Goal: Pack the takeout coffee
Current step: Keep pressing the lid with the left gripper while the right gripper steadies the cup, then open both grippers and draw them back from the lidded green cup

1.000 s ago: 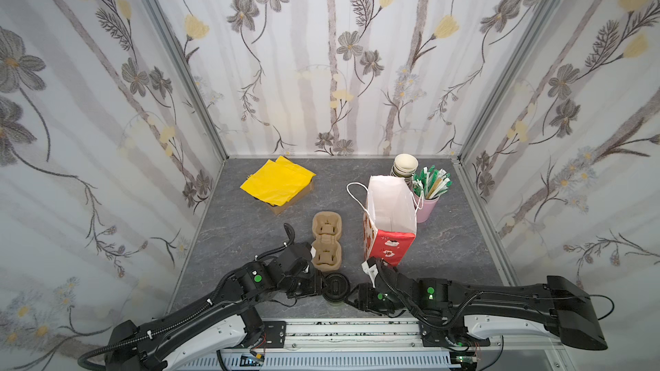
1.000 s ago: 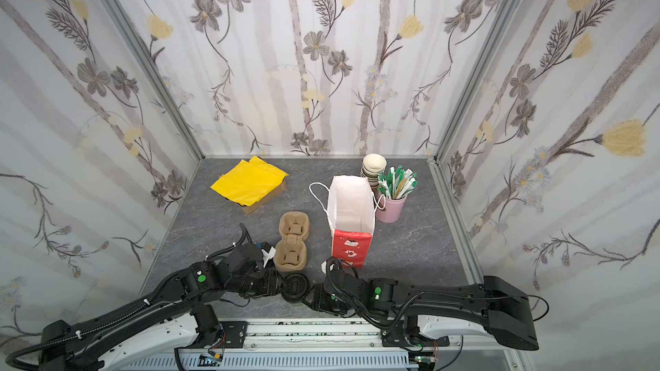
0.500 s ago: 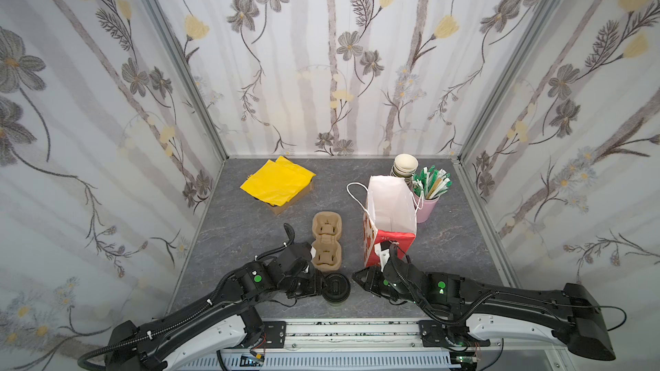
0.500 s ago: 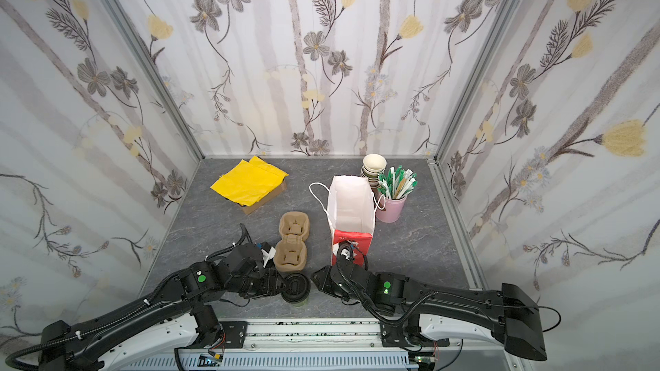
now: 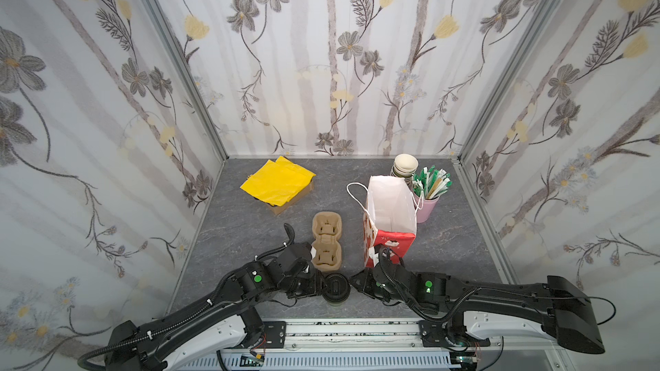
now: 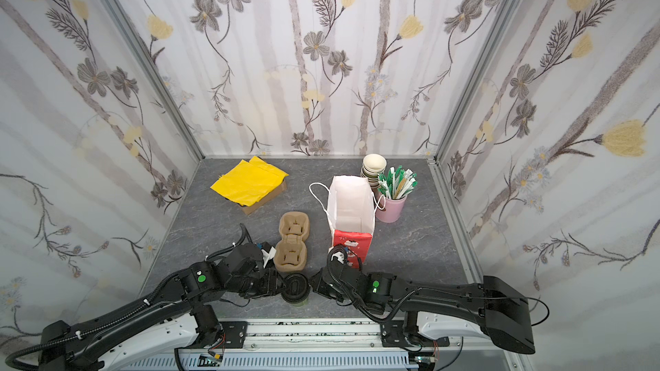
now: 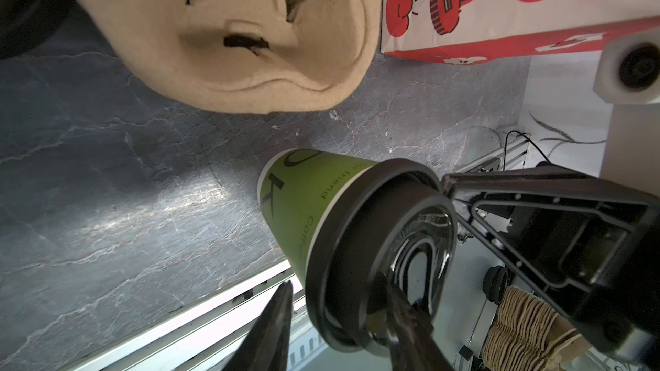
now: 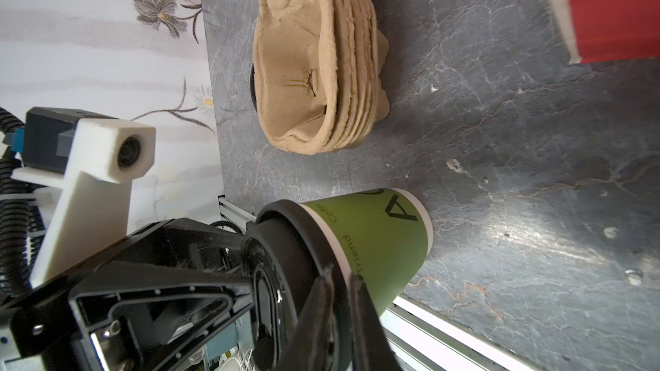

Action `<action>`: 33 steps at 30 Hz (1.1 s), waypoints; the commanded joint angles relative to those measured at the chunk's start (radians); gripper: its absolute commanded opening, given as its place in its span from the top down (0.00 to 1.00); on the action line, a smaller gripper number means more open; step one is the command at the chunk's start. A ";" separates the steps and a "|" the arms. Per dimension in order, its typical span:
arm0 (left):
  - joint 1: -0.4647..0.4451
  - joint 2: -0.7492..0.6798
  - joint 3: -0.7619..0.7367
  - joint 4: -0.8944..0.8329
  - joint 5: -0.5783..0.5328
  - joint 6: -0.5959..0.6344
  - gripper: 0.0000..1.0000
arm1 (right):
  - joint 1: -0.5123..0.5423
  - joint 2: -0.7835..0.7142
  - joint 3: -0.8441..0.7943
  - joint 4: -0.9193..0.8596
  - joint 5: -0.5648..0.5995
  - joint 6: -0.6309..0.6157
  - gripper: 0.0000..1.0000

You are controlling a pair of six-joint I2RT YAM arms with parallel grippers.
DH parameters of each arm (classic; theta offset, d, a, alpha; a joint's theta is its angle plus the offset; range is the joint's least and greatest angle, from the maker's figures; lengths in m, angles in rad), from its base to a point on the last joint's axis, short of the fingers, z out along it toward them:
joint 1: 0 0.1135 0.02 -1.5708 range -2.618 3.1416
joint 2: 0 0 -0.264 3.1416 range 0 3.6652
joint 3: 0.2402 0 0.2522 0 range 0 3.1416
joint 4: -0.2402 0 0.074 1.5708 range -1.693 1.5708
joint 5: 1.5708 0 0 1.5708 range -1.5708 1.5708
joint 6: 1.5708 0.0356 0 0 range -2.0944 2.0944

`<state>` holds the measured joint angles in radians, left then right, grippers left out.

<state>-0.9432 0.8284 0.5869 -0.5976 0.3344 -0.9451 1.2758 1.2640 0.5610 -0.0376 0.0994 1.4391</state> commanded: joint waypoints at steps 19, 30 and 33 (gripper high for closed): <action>0.001 0.009 -0.012 -0.051 -0.014 0.014 0.59 | 0.011 0.049 0.022 -0.134 -0.030 0.044 0.92; 0.001 0.005 -0.012 -0.051 -0.014 0.014 0.59 | 0.040 0.004 0.125 -0.180 0.041 -0.046 0.74; 0.000 -0.004 -0.009 -0.051 -0.010 0.016 0.58 | 0.043 -0.029 0.124 -0.192 0.056 -0.051 0.72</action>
<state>-0.9432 0.8268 0.5835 -0.5922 0.3401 -0.9417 1.3170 1.2510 0.6788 -0.2138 0.1192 1.4059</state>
